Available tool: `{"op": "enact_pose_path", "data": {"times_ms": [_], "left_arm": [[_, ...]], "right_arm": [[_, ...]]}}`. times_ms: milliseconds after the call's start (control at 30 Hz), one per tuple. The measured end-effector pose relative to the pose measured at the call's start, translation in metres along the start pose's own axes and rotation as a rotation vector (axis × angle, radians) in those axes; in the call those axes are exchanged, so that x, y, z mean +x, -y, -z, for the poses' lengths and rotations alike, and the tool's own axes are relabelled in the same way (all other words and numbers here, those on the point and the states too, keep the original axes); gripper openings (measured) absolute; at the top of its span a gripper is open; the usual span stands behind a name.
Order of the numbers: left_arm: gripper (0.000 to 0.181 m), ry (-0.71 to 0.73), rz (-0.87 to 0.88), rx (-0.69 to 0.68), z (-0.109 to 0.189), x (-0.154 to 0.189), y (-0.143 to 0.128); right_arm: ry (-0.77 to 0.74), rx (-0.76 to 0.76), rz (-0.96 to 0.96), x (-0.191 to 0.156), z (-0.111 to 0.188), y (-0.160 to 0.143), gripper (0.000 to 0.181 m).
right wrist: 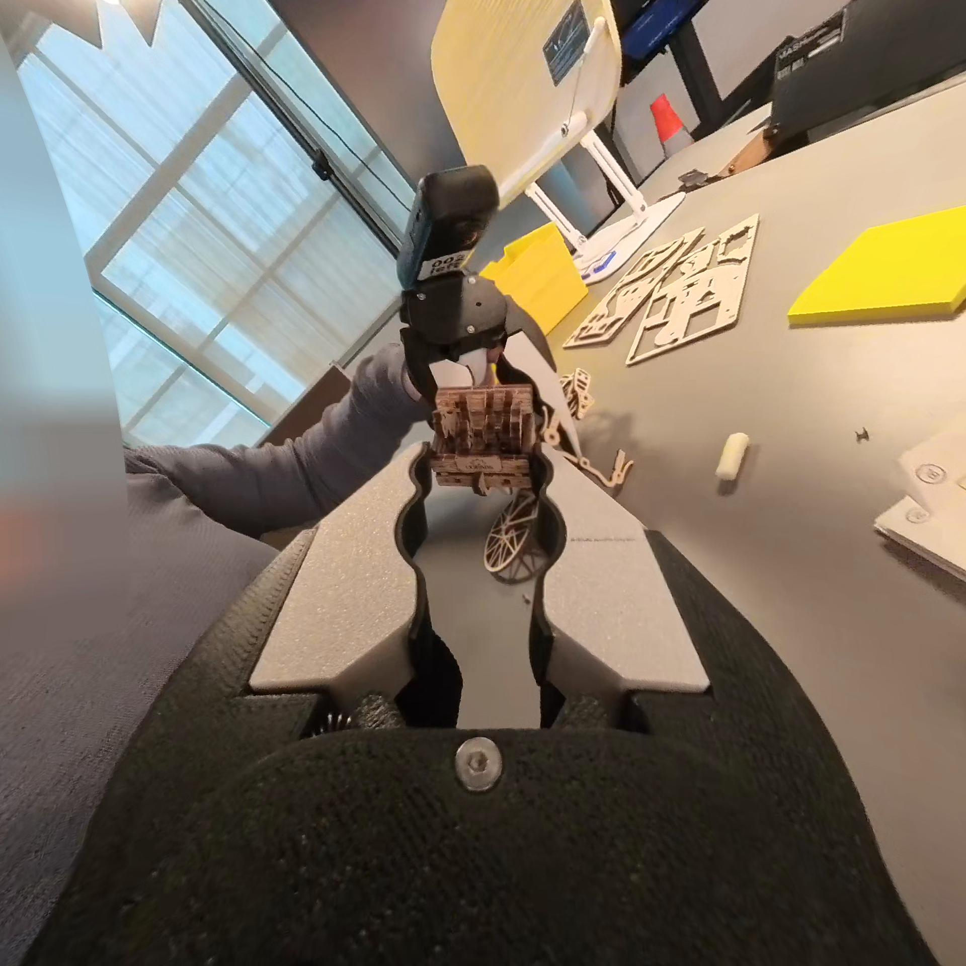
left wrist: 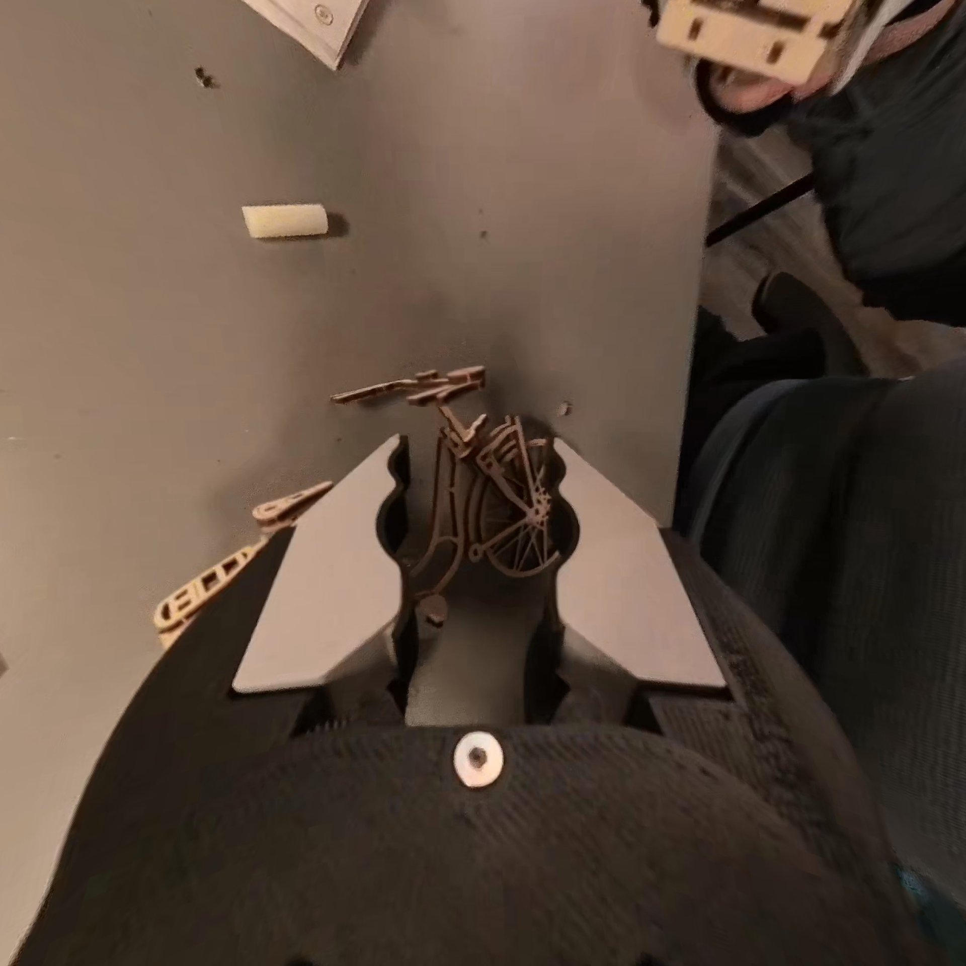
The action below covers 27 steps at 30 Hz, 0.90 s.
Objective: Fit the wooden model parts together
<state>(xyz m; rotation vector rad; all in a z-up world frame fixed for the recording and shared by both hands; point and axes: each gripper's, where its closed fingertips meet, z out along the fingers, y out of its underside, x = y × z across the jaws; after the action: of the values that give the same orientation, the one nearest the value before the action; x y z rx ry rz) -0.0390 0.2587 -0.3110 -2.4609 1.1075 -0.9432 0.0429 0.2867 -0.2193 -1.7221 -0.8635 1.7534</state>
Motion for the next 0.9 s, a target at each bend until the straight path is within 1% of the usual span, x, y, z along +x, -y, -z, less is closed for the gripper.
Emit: {"op": "enact_pose_path", "data": {"times_ms": [100, 267, 333, 400, 467, 567, 633, 733, 767, 900], "left_arm": [[0.051, 0.053, -0.008, -0.096, -0.005, -0.005, -0.007], [0.046, 0.037, 0.035, -0.201, -0.015, -0.002, -0.017], [0.04, -0.007, 0.067, -0.216, -0.016, 0.003, -0.018], [0.027, -0.097, 0.112, -0.231, -0.017, 0.014, -0.02], [0.025, -0.131, 0.125, -0.241, -0.018, 0.018, -0.023], [0.024, -0.144, 0.124, -0.216, -0.017, 0.019, -0.023], [0.024, -0.175, 0.134, -0.17, -0.015, 0.023, -0.018], [0.021, -0.257, 0.158, -0.093, -0.006, 0.033, -0.005], [0.016, -0.284, 0.158, -0.062, -0.002, 0.036, 0.001], [0.014, -0.353, 0.17, 0.03, 0.014, 0.046, 0.023]], "right_arm": [[-0.004, 0.005, -0.012, 0.006, 0.003, -0.003, 0.036], [-0.002, -0.005, -0.051, 0.016, -0.002, -0.009, 0.036], [-0.001, -0.009, -0.077, 0.019, -0.006, -0.012, 0.036], [0.01, -0.01, -0.105, 0.02, -0.012, -0.015, 0.036], [0.007, -0.013, -0.138, 0.023, -0.017, -0.019, 0.036], [0.006, -0.011, -0.24, 0.029, -0.024, -0.025, 0.036], [0.028, 0.006, -0.333, 0.032, -0.028, -0.027, 0.036], [0.091, 0.044, -0.468, 0.032, -0.033, -0.024, 0.036], [0.109, 0.05, -0.497, 0.031, -0.035, -0.022, 0.036], [0.2, 0.055, -0.587, 0.021, -0.04, -0.013, 0.036]]}}
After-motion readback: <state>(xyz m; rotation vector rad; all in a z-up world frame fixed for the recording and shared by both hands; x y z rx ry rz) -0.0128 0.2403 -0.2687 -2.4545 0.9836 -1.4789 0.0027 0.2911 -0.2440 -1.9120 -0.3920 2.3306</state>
